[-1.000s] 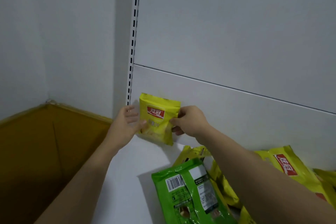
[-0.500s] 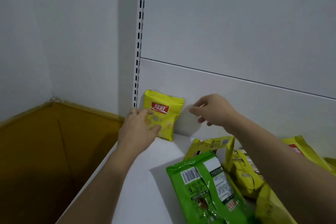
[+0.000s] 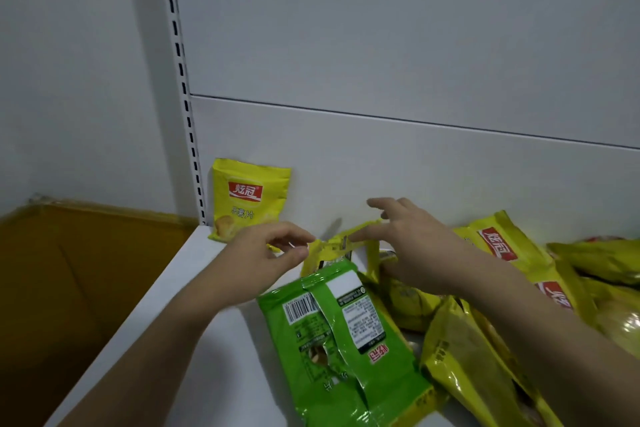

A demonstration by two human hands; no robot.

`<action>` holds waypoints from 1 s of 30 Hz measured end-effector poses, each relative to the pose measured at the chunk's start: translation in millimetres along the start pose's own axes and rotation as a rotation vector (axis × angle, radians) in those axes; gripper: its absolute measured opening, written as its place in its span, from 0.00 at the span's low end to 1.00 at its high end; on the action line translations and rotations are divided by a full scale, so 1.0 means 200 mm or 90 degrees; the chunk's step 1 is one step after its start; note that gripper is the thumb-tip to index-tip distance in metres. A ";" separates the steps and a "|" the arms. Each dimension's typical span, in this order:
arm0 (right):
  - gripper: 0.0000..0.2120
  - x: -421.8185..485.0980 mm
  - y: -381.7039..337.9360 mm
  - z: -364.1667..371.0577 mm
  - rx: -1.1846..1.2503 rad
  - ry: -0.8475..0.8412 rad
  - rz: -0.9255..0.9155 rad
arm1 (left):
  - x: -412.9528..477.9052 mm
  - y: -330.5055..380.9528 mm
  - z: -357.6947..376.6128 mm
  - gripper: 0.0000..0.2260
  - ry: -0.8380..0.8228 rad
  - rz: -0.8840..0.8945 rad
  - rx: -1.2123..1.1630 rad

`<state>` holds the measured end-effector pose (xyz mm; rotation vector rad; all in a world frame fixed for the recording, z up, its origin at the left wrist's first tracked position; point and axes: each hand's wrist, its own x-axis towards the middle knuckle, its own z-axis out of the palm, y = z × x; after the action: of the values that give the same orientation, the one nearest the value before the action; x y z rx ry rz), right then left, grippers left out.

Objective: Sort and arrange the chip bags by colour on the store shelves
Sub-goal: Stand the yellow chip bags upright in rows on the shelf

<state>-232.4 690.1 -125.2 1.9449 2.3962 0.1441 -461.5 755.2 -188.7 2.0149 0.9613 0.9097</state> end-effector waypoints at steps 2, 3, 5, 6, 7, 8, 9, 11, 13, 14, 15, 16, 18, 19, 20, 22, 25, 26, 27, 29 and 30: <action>0.23 0.02 -0.01 0.01 -0.040 0.018 -0.042 | 0.00 0.00 -0.01 0.08 0.017 -0.020 -0.045; 0.21 0.04 -0.01 0.01 -0.043 0.032 -0.052 | 0.00 -0.01 -0.01 0.08 0.019 -0.019 -0.056; 0.17 0.08 0.01 0.00 -0.014 0.072 -0.045 | 0.00 -0.01 -0.03 0.09 0.025 -0.016 -0.068; 0.15 0.09 0.03 -0.01 0.030 0.096 -0.030 | 0.00 -0.01 -0.04 0.10 0.034 -0.013 -0.081; 0.13 0.10 0.06 -0.02 0.100 0.120 -0.012 | 0.00 -0.01 -0.05 0.10 0.046 -0.011 -0.107; 0.10 0.11 0.08 -0.03 0.182 0.143 0.004 | 0.01 0.00 -0.05 0.10 0.064 -0.012 -0.149; 0.07 0.11 0.10 -0.04 0.255 0.165 0.018 | 0.01 0.01 -0.06 0.12 0.085 -0.016 -0.189; 0.04 0.10 0.13 -0.05 0.368 0.210 0.040 | 0.01 0.01 -0.06 0.18 0.130 -0.013 -0.232; 0.06 0.10 0.10 -0.08 0.519 0.234 0.052 | 0.02 0.01 -0.06 0.26 0.152 -0.020 -0.272; 0.06 0.11 0.08 -0.09 0.600 0.232 0.051 | 0.02 0.00 -0.06 0.29 0.144 -0.025 -0.310; 0.07 0.12 0.05 -0.10 0.655 0.230 0.047 | 0.02 0.00 -0.06 0.33 0.125 -0.028 -0.360; 0.08 0.14 0.02 -0.10 0.687 0.231 0.045 | 0.02 0.00 -0.06 0.36 0.101 -0.034 -0.403; 0.07 0.17 -0.04 -0.09 0.733 0.244 0.061 | 0.01 0.02 -0.05 0.33 0.082 -0.032 -0.472; 0.06 0.18 -0.07 -0.08 0.757 0.255 0.073 | 0.01 0.03 -0.04 0.27 0.099 -0.035 -0.491; 0.05 0.19 -0.09 -0.08 0.776 0.268 0.087 | 0.01 0.05 -0.04 0.21 0.122 -0.040 -0.502; 0.04 0.21 -0.13 -0.06 0.766 0.302 0.119 | 0.01 0.06 -0.04 0.16 0.158 -0.066 -0.502; 0.10 0.22 -0.14 -0.07 0.734 0.328 0.167 | 0.01 0.06 -0.07 0.14 0.205 -0.082 -0.456; 0.10 0.23 -0.15 -0.07 0.733 0.322 0.177 | 0.01 0.05 -0.08 0.14 0.225 -0.083 -0.442; 0.11 0.23 -0.15 -0.07 0.731 0.312 0.181 | 0.01 0.05 -0.10 0.12 0.249 -0.081 -0.435; 0.11 0.24 -0.16 -0.08 0.725 0.275 0.184 | 0.00 0.06 -0.15 0.12 0.299 -0.070 -0.452; 0.10 0.24 -0.16 -0.08 0.710 0.248 0.180 | 0.00 0.06 -0.19 0.14 0.326 -0.059 -0.470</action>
<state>-275.1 729.6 -112.6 2.8722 2.6760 -1.1466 -488.2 761.2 -160.9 1.1279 0.7962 1.5006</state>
